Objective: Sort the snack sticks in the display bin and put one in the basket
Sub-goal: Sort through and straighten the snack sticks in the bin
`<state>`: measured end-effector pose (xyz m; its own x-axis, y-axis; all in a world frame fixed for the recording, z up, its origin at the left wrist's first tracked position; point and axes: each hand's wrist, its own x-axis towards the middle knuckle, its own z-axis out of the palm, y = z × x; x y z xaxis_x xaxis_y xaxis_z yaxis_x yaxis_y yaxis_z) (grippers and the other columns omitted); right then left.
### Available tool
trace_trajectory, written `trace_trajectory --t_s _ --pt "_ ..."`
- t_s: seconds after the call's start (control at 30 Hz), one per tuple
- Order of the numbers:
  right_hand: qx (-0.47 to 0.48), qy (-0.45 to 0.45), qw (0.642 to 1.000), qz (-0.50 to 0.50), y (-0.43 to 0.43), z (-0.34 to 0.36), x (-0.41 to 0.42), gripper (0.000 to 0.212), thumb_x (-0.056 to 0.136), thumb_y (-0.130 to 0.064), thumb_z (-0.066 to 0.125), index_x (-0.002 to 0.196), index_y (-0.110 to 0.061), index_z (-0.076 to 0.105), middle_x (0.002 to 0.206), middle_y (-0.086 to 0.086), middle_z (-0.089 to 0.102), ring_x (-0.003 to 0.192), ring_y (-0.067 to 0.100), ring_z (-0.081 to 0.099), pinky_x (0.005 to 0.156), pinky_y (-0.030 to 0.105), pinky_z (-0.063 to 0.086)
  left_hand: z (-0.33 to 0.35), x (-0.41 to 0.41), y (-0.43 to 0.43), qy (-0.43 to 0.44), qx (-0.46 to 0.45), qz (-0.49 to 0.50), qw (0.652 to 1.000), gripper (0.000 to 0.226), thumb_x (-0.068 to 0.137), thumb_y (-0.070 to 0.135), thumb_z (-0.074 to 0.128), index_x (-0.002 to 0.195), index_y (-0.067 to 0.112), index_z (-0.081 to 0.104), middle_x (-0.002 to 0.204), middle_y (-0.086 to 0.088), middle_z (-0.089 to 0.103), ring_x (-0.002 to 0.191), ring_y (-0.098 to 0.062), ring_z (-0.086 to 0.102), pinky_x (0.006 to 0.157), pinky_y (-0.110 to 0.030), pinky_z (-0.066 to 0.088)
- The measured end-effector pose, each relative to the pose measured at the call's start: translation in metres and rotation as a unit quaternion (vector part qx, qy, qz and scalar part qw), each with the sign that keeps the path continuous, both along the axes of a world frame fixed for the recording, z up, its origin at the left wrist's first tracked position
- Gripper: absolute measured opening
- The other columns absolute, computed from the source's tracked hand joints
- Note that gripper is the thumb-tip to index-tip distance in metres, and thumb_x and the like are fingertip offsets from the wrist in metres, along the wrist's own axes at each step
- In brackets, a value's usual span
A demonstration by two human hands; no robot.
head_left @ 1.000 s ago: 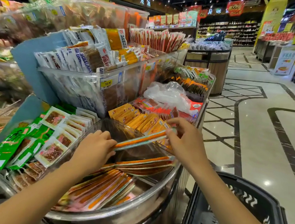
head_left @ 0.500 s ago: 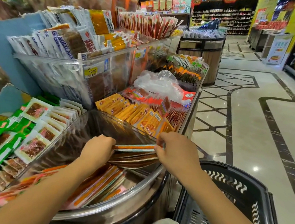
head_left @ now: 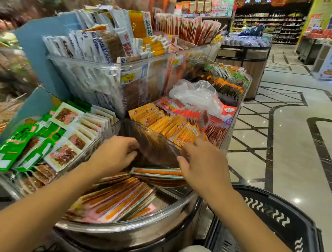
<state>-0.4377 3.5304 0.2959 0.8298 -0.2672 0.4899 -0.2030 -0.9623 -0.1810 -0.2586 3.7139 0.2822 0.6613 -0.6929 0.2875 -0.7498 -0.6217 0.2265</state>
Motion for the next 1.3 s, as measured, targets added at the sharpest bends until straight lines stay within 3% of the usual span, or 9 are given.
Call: trace_trajectory --t_s 0.17,0.27,0.33,0.43,0.6,0.9,1.03,1.17,1.3 --pt "0.044 0.041 0.993 0.099 0.037 0.003 0.020 0.020 0.098 -0.041 0.055 0.107 -0.027 0.066 0.101 -0.006 0.060 0.100 0.017 0.056 0.079 0.035 0.049 0.026 0.004 0.060 -0.149 -0.073 0.021 0.986 0.012 0.087 0.015 0.071 0.099 0.018 0.071 0.098 -0.001 0.071 0.093 -0.025 0.064 0.074 -0.038 0.052" --pt "0.074 0.088 0.980 0.160 0.061 -0.002 0.033 0.016 0.097 -0.038 0.058 0.106 -0.028 0.068 0.104 -0.007 0.062 0.102 0.018 0.059 0.081 0.037 0.051 0.019 0.013 0.091 -0.182 -0.091 0.014 0.979 0.014 0.090 0.022 0.068 0.102 0.016 0.071 0.111 -0.002 0.068 0.101 -0.027 0.060 0.085 -0.041 0.051" --pt "0.087 0.135 0.966 0.203 0.076 -0.008 0.041 0.018 0.096 -0.034 0.060 0.110 -0.028 0.069 0.107 -0.007 0.064 0.105 0.017 0.060 0.084 0.037 0.052 0.012 0.019 0.104 -0.176 -0.079 0.008 0.981 0.025 0.090 0.030 0.062 0.110 0.016 0.069 0.118 -0.003 0.064 0.105 -0.027 0.058 0.090 -0.043 0.050" --pt "0.103 0.189 0.945 0.247 0.094 -0.018 0.047 0.023 0.095 -0.028 0.062 0.116 -0.027 0.070 0.113 -0.007 0.067 0.107 0.015 0.061 0.091 0.037 0.052 -0.002 0.021 0.113 -0.135 -0.072 0.014 0.988 0.029 0.090 0.021 0.070 0.117 0.012 0.066 0.119 -0.007 0.062 0.107 -0.029 0.058 0.092 -0.045 0.051" --pt "0.086 0.207 0.929 0.294 0.100 -0.025 0.053 0.033 0.096 -0.027 0.063 0.128 -0.026 0.067 0.129 -0.008 0.066 0.118 0.010 0.058 0.102 0.033 0.047 -0.012 0.022 0.114 -0.116 -0.084 0.020 0.989 0.032 0.091 0.022 0.070 0.120 0.011 0.064 0.122 -0.006 0.061 0.115 -0.028 0.055 0.100 -0.044 0.047" --pt "0.080 0.229 0.913 0.328 0.109 -0.035 0.062 0.027 0.093 -0.032 0.066 0.121 -0.030 0.067 0.111 -0.011 0.070 0.100 0.007 0.061 0.090 0.035 0.052 -0.016 0.024 0.116 -0.102 -0.106 0.022 0.989 0.032 0.093 0.029 0.067 0.122 0.017 0.062 0.124 0.000 0.059 0.113 -0.020 0.053 0.098 -0.043 0.048" --pt "0.070 0.228 0.911 0.336 0.108 -0.038 0.064 0.028 0.094 -0.034 0.064 0.123 -0.032 0.065 0.116 -0.012 0.067 0.102 0.007 0.057 0.091 0.032 0.049 -0.017 0.025 0.115 -0.098 -0.112 0.026 0.988 0.032 0.093 0.030 0.066 0.123 0.019 0.062 0.125 0.002 0.059 0.115 -0.019 0.052 0.100 -0.044 0.048" --pt "0.078 0.224 0.909 0.343 0.106 -0.041 0.064 0.020 0.091 -0.033 0.069 0.110 -0.031 0.064 0.109 -0.013 0.060 0.098 0.003 0.049 0.090 0.029 0.047 -0.017 0.024 0.115 -0.098 -0.110 0.031 0.989 0.033 0.093 0.031 0.066 0.124 0.019 0.061 0.126 0.002 0.058 0.116 -0.018 0.051 0.101 -0.043 0.047" --pt "0.112 0.231 0.902 0.348 0.105 -0.041 0.065 0.019 0.087 -0.028 0.075 0.102 -0.031 0.064 0.105 -0.015 0.065 0.098 0.004 0.058 0.089 0.035 0.053 -0.016 0.023 0.115 -0.096 -0.110 0.033 0.989 0.033 0.094 0.032 0.065 0.124 0.019 0.061 0.126 0.002 0.058 0.116 -0.018 0.051 0.101 -0.043 0.047"
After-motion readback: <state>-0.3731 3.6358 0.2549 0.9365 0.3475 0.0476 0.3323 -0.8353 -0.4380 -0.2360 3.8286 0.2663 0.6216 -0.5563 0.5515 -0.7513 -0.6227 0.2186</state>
